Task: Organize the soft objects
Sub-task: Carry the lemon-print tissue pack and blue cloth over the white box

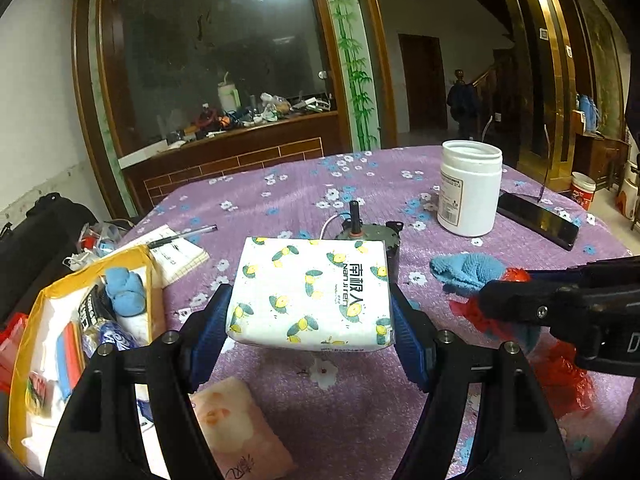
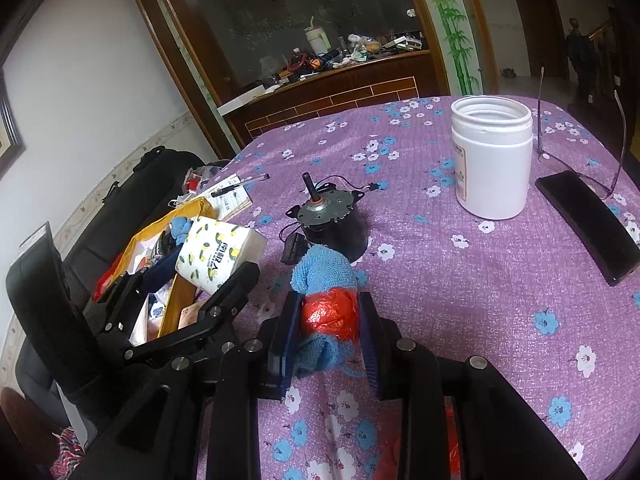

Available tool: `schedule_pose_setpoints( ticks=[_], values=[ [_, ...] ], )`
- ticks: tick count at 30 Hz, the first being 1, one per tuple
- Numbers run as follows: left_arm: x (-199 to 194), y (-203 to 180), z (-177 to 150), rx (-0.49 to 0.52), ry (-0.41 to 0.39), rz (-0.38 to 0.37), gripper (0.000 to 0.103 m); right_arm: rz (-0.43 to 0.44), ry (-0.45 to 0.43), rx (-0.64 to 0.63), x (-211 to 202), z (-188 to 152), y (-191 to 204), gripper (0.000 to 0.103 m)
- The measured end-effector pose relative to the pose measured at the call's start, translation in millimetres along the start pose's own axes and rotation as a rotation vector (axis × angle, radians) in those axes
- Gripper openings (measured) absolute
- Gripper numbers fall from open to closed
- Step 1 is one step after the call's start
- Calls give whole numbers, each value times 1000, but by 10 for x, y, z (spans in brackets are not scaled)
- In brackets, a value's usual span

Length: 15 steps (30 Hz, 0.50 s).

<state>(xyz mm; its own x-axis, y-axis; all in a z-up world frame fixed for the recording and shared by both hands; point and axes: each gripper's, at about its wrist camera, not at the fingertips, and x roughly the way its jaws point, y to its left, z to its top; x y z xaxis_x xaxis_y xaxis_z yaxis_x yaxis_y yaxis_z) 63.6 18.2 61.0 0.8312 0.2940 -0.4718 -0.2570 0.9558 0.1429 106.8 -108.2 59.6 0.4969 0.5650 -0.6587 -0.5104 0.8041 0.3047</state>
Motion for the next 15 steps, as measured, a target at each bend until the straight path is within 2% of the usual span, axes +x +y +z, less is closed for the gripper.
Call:
schedule_pose_setpoints(
  ticks=[15],
  values=[
    [-25, -13, 13, 4, -21, 23, 74, -8, -2, -4, 16, -13, 1, 29]
  ],
)
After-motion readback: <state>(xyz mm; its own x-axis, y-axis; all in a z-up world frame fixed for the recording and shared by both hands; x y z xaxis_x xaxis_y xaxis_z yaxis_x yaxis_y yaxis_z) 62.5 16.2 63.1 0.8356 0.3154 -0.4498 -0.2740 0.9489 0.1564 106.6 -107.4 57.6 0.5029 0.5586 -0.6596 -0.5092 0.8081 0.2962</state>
